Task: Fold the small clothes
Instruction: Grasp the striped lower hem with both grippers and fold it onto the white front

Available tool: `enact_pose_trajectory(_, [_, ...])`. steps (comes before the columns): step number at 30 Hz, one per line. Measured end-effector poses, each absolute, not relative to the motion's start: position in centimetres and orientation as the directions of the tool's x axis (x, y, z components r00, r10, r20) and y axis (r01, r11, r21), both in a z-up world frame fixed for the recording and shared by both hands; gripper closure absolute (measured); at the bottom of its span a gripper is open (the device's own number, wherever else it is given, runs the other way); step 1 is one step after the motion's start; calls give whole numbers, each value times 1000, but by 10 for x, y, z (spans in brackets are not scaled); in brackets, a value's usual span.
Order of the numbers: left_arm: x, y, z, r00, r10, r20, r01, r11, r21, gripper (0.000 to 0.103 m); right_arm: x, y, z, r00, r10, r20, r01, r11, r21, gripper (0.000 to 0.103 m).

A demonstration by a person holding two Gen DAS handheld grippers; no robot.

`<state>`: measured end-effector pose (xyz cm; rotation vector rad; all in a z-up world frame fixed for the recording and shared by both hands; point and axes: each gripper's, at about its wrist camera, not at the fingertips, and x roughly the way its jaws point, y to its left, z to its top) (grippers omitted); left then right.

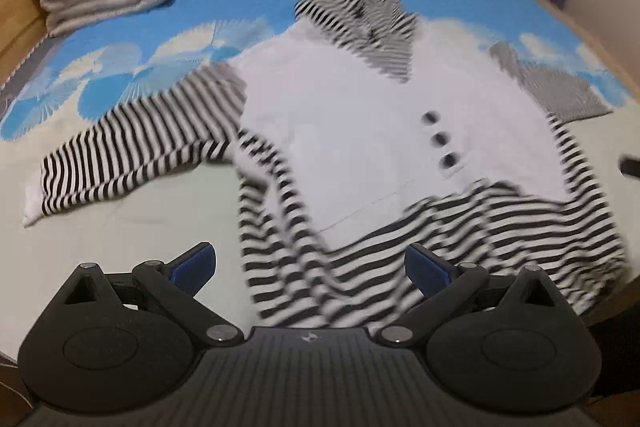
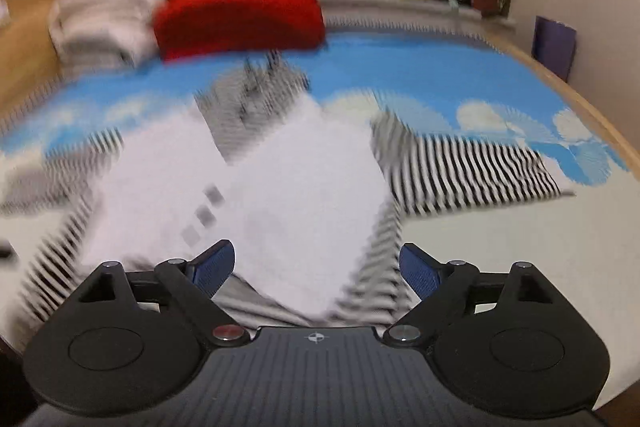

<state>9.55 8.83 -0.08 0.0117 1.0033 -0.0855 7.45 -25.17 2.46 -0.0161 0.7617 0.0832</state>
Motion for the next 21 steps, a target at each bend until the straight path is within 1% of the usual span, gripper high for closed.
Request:
enact_pose_trajectory(2, [98, 99, -19, 518, -38, -854, 35, 999, -23, 4, 81, -260, 3, 653, 4, -757, 7, 1000, 12, 15])
enact_pose_trajectory(4, [101, 110, -46, 400, -87, -913, -55, 991, -118, 8, 88, -272, -12, 590, -47, -806, 123, 992, 32, 15])
enact_pose_trajectory(5, [104, 112, -51, 368, -97, -925, -77, 988, -134, 8, 89, -275, -20, 556, -54, -830, 153, 988, 38, 16])
enact_pose_trajectory(7, [107, 109, -57, 337, -90, -937, -73, 990, -121, 10, 92, -282, -38, 483, -72, -873, 193, 981, 26, 23])
enact_pose_trajectory(10, [108, 108, -65, 307, -57, -950, -47, 996, -75, 34, 93, -287, -53, 412, -66, -909, 224, 974, 31, 28])
enact_pose_trajectory(11, [109, 106, -67, 314, -49, -948, -50, 996, -68, 52, 95, -287, -56, 395, -63, -916, 231, 972, 33, 29])
enact_pose_trajectory(12, [107, 110, -70, 299, -66, -952, -55, 995, -86, 68, 95, -289, -61, 376, -68, -924, 243, 970, 28, 32])
enact_pose_trajectory(13, [105, 112, -68, 300, -68, -951, -64, 994, -91, 73, 96, -289, -63, 362, -69, -929, 252, 967, 27, 35])
enact_pose_trajectory(14, [103, 116, -67, 308, -63, -949, -71, 993, -89, 83, 95, -291, -65, 349, -63, -935, 260, 965, 32, 38])
enact_pose_trajectory(15, [100, 120, -64, 319, -47, -947, -81, 994, -76, 88, 95, -292, -65, 344, -49, -938, 267, 963, 47, 50])
enact_pose_trajectory(16, [97, 123, -61, 326, -29, -945, -92, 994, -62, 89, 93, -293, -65, 341, -28, -940, 269, 961, 69, 62])
enact_pose_trajectory(17, [94, 126, -58, 329, -23, -944, -101, 993, -59, 90, 88, -296, -65, 343, -13, -939, 262, 962, 82, 70])
enact_pose_trajectory(18, [91, 128, -58, 326, -25, -945, -104, 993, -63, 90, 86, -294, -64, 342, 2, -940, 245, 965, 92, 82])
enact_pose_trajectory(19, [90, 125, -57, 317, -32, -948, -97, 993, -66, 90, 82, -294, -62, 343, 13, -939, 232, 968, 98, 87])
enact_pose_trajectory(21, [88, 120, -56, 305, -34, -952, -65, 996, -56, 90, 77, -296, -61, 341, 25, -940, 213, 972, 103, 88])
